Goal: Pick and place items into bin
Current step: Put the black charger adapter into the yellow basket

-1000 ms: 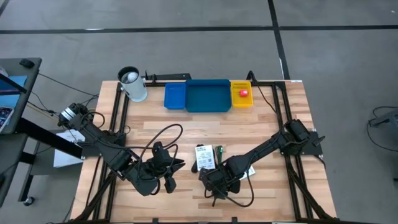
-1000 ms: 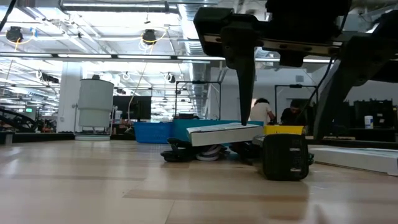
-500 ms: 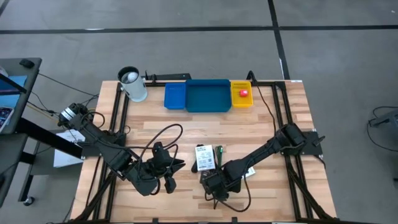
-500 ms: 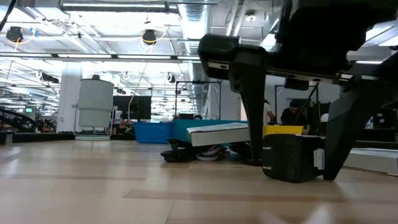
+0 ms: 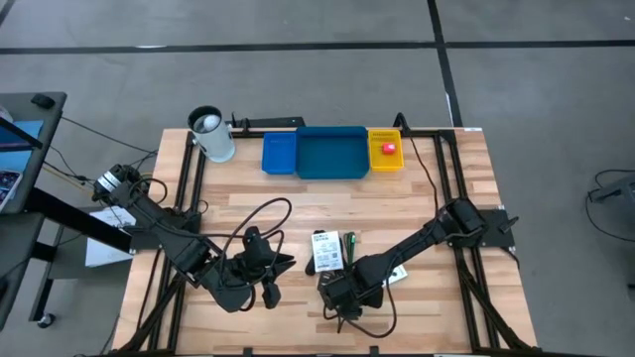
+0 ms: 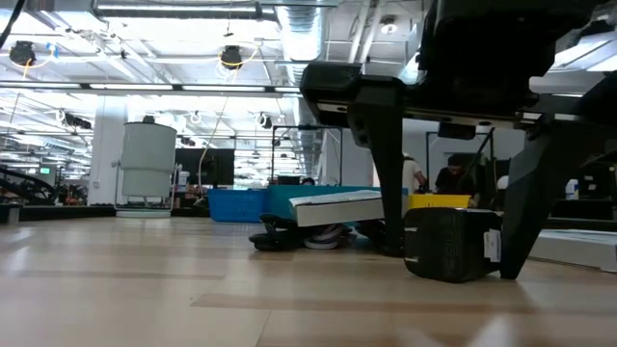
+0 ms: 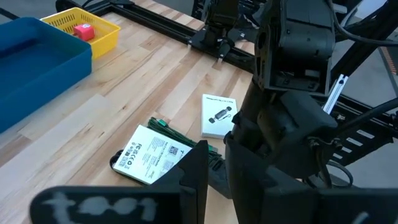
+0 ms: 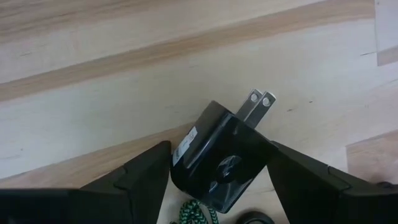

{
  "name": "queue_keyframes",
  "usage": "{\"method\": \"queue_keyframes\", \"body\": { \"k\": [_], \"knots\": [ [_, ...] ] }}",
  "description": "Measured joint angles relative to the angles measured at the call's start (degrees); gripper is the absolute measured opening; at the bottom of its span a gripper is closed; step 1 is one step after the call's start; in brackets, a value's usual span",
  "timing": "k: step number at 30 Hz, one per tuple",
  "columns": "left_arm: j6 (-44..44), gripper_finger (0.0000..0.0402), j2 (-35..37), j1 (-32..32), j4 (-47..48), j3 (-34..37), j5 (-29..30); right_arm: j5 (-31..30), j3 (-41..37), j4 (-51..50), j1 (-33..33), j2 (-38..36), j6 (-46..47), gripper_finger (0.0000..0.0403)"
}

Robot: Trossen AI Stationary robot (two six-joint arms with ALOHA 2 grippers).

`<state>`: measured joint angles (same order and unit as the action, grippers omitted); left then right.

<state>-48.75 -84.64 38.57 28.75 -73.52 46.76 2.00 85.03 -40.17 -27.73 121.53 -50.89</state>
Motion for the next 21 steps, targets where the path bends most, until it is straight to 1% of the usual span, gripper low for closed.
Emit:
{"method": "queue_keyframes", "body": {
  "k": [14,21],
  "knots": [
    [0.0,0.0043,0.0,0.0,0.0,0.0,0.0,-0.4,0.0,-1.1,0.0,0.0,6.4,0.0255],
    [0.0,0.0043,0.0,0.0,0.1,0.0,0.0,0.7,0.0,-1.3,-0.3,0.0,9.3,0.0255]
  ]
}}
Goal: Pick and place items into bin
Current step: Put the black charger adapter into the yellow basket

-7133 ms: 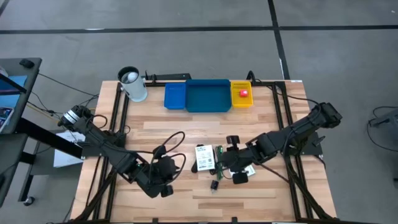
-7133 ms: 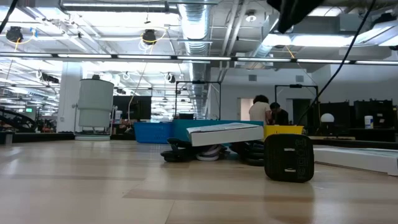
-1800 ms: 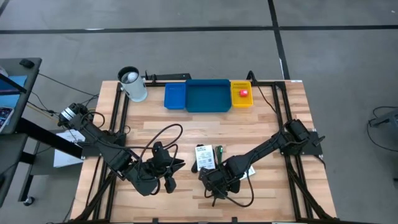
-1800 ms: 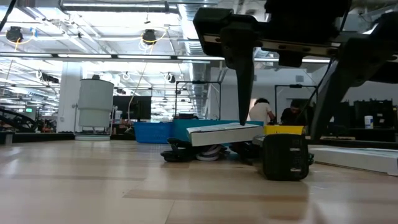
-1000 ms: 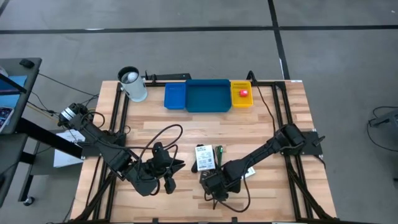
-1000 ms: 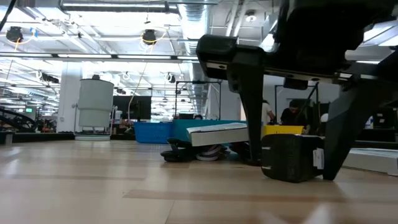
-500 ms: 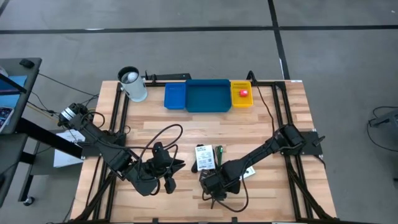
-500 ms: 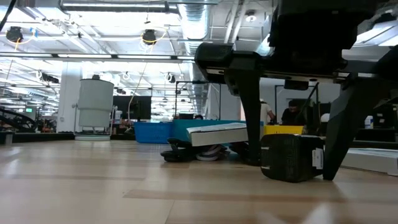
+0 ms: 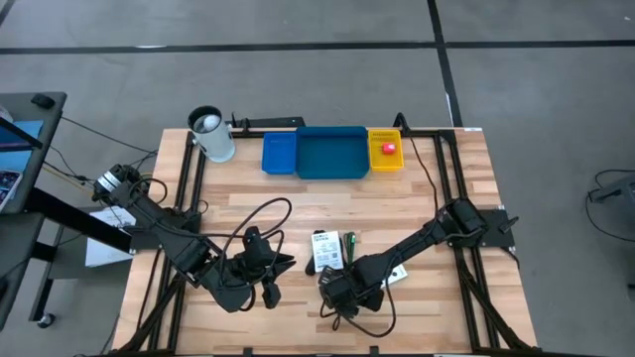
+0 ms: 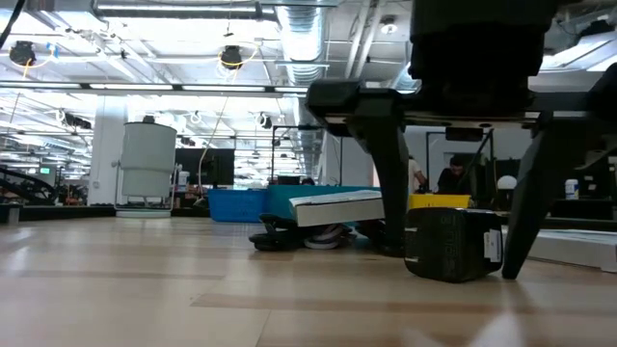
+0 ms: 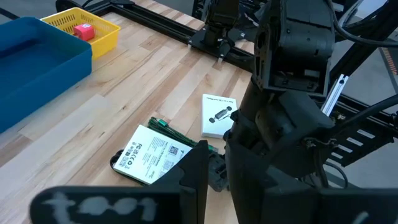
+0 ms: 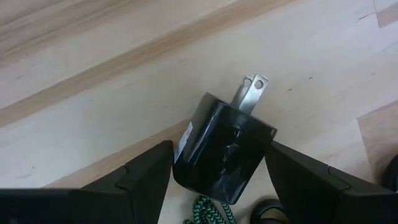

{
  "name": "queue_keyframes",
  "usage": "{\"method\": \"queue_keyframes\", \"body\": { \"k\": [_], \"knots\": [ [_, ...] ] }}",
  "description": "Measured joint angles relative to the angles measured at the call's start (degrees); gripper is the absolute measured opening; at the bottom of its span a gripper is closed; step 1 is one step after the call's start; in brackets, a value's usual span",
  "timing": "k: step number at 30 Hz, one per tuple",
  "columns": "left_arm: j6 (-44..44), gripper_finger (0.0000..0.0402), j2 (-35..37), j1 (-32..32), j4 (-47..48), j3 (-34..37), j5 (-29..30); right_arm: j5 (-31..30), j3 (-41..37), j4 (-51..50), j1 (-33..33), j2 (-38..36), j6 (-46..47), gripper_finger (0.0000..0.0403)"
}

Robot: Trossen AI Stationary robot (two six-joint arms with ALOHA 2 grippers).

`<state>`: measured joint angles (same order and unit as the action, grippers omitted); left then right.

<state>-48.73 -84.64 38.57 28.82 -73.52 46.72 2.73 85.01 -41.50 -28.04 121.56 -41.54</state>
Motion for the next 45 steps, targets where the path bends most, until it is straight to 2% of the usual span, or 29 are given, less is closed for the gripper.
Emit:
{"method": "queue_keyframes", "body": {
  "k": [17,35,39,45],
  "knots": [
    [0.2,0.0043,0.0,0.0,0.2,0.0,0.0,3.0,1.6,-1.3,-1.4,0.3,-0.4,0.0255],
    [0.3,0.0043,0.0,0.0,0.2,0.0,-0.4,1.7,1.8,-0.9,0.1,0.2,0.0,0.0254],
    [0.3,0.0043,0.0,0.0,0.2,0.0,-0.4,1.7,1.9,-0.9,-0.1,0.1,-0.5,0.0235],
    [0.3,0.0043,0.0,0.0,0.2,0.0,-0.4,1.9,1.9,-0.9,-0.5,0.1,-0.5,0.0178]
  ]
}}
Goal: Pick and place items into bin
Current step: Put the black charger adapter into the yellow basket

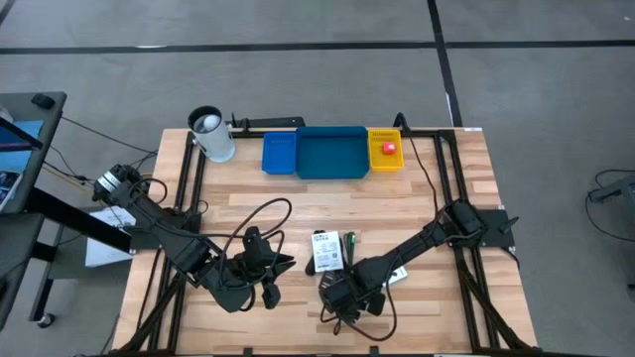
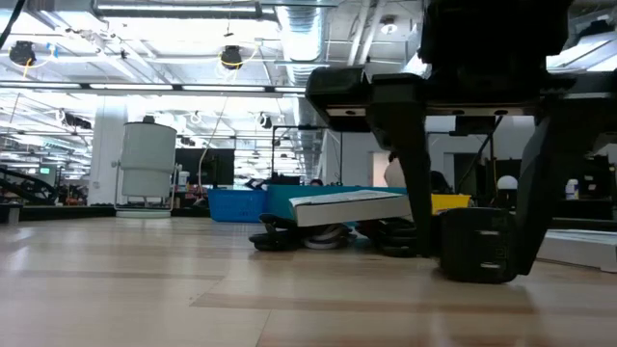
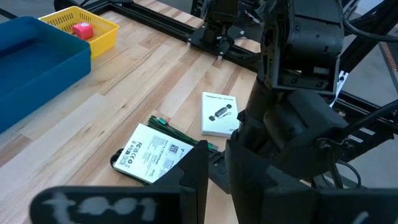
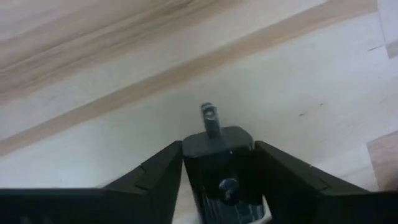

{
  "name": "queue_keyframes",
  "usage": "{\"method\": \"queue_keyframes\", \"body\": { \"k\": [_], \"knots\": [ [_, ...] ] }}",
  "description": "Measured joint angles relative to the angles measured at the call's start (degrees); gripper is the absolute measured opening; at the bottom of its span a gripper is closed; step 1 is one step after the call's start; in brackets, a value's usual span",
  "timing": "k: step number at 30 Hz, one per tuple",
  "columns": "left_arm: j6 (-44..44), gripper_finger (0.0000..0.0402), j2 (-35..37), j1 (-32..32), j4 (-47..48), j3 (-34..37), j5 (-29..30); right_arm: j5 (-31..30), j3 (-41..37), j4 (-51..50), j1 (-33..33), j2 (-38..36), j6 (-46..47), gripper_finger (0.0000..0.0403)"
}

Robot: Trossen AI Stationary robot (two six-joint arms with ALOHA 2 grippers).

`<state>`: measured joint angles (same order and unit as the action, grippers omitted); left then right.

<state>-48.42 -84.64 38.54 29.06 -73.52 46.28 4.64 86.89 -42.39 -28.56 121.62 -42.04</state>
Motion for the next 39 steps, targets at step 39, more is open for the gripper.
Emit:
{"method": "queue_keyframes", "body": {
  "k": [39],
  "knots": [
    [3.0,0.0043,0.7,0.0,-0.6,0.0,-1.4,0.0,24.6,-32.4,6.6,-0.1,15.0,0.0142]
  ]
}}
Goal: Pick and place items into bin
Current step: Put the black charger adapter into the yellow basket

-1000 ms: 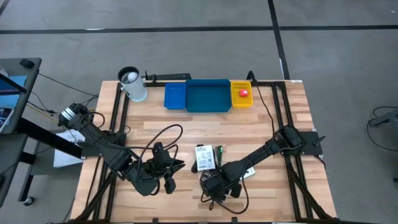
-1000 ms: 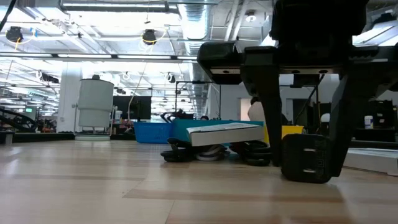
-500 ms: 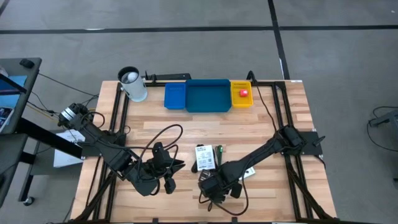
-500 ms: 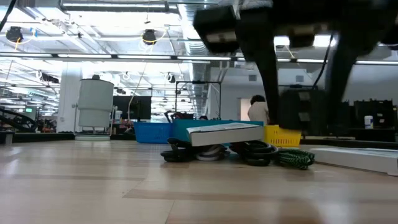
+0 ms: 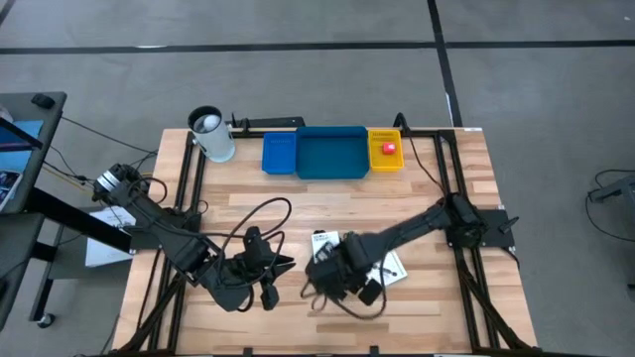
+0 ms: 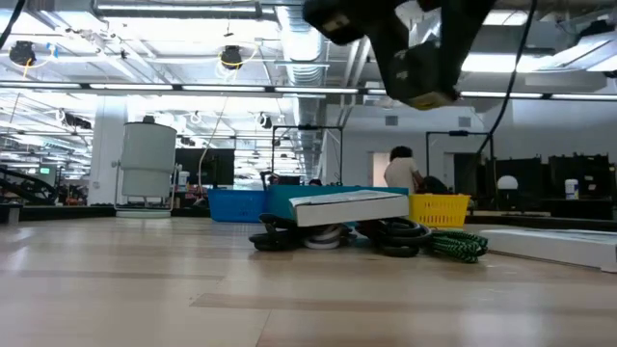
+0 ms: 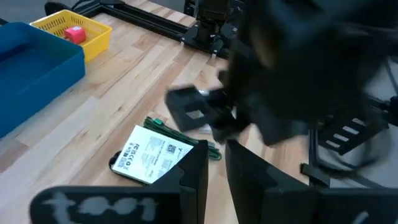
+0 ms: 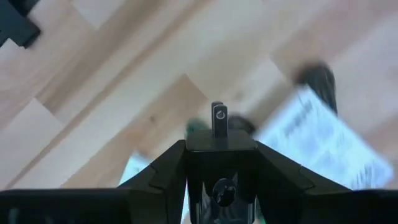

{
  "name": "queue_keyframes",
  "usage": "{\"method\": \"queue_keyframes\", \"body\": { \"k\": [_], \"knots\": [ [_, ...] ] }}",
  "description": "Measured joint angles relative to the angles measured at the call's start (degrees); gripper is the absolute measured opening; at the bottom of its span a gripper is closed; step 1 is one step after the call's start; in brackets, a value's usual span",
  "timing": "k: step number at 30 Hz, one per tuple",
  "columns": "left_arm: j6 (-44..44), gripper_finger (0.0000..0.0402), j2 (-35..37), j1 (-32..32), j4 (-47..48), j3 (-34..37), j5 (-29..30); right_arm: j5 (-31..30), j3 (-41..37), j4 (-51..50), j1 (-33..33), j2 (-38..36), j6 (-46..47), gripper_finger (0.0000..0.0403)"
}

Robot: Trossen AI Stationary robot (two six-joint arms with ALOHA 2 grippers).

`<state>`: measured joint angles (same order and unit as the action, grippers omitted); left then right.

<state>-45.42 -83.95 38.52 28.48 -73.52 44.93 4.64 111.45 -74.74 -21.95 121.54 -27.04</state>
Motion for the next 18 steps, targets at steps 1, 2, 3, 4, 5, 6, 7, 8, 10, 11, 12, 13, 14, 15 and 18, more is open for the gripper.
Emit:
{"method": "queue_keyframes", "body": {
  "k": [1,2,3,4,5,6,7,8,10,11,12,13,14,15,18],
  "knots": [
    [0.8,0.0043,0.3,0.0,0.0,0.0,0.0,0.0,0.3,-1.8,1.0,0.0,1.1,0.0142],
    [1.5,0.0043,0.8,0.0,-0.1,0.0,-0.1,0.0,0.5,-3.6,2.0,0.0,1.9,0.0142],
    [2.3,0.0043,1.4,0.0,-0.1,0.0,0.0,0.0,0.5,-5.4,3.1,0.0,2.6,0.0142],
    [3.0,0.0043,2.1,0.0,-0.1,0.0,0.0,0.0,0.5,-7.3,4.2,0.0,3.2,0.0142],
    [4.0,0.0043,3.0,0.0,0.0,0.0,0.2,0.0,0.5,-9.2,5.3,0.0,3.5,0.0142],
    [4.9,0.0043,3.9,0.0,0.0,0.0,0.2,0.0,0.5,-10.9,6.5,0.0,3.8,0.0142],
    [5.9,0.0043,5.0,0.0,0.0,0.0,0.4,0.0,0.5,-12.3,7.7,0.0,4.1,0.0143],
    [6.9,0.0043,6.1,0.0,-0.1,0.0,0.5,0.0,0.5,-13.3,8.9,0.0,4.1,0.0144],
    [9.0,0.0043,8.5,0.0,0.0,0.0,0.6,0.0,0.5,-14.4,11.3,0.0,4.1,0.0145],
    [9.9,0.0043,9.8,0.0,-0.1,0.0,0.7,0.0,0.5,-14.9,12.5,0.0,3.9,0.0143],
    [10.7,0.0043,10.9,0.0,-0.1,0.0,0.8,0.0,0.5,-15.4,13.8,0.0,3.5,0.0142],
    [11.6,0.0043,12.0,0.0,-0.1,0.0,0.8,0.0,0.5,-15.5,15.2,0.0,3.3,0.0142],
    [12.4,0.0043,13.2,0.0,-0.1,0.0,0.8,0.0,0.5,-15.3,16.6,0.0,3.2,0.0142],
    [13.2,0.0043,14.2,0.0,-0.1,0.0,0.9,0.0,0.5,-15.2,18.1,0.0,3.1,0.0142],
    [15.1,0.0043,16.7,0.0,0.0,0.0,1.5,0.0,0.5,-15.3,22.5,0.0,1.6,0.0142]
  ]
}}
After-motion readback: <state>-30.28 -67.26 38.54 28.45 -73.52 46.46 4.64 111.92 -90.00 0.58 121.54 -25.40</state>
